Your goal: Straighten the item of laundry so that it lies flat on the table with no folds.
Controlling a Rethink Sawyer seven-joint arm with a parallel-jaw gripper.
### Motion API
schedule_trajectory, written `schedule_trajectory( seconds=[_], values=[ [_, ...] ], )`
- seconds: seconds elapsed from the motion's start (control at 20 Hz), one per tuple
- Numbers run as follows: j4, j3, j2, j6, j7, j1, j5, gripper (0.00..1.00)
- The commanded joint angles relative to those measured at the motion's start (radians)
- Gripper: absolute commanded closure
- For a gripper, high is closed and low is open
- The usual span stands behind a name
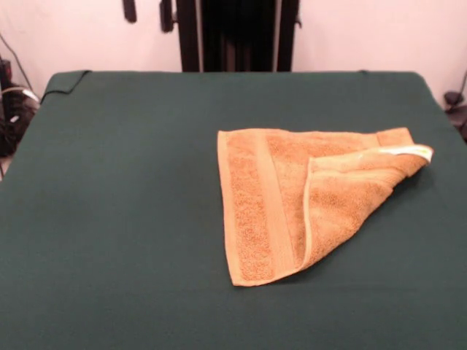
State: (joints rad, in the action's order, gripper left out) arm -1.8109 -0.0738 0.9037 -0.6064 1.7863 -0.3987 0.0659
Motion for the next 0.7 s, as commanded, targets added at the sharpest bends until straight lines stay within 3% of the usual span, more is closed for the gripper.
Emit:
schedule_trajectory(
  seconds=[0.05,0.7],
  values=[
    [-0.059,0.218,-0.11,0.049,-0.143,-0.017,-0.067,0.0],
    [-0.007,0.292,-0.117,-0.027,-0.12,-0.04,-0.184,0.0]
  ],
)
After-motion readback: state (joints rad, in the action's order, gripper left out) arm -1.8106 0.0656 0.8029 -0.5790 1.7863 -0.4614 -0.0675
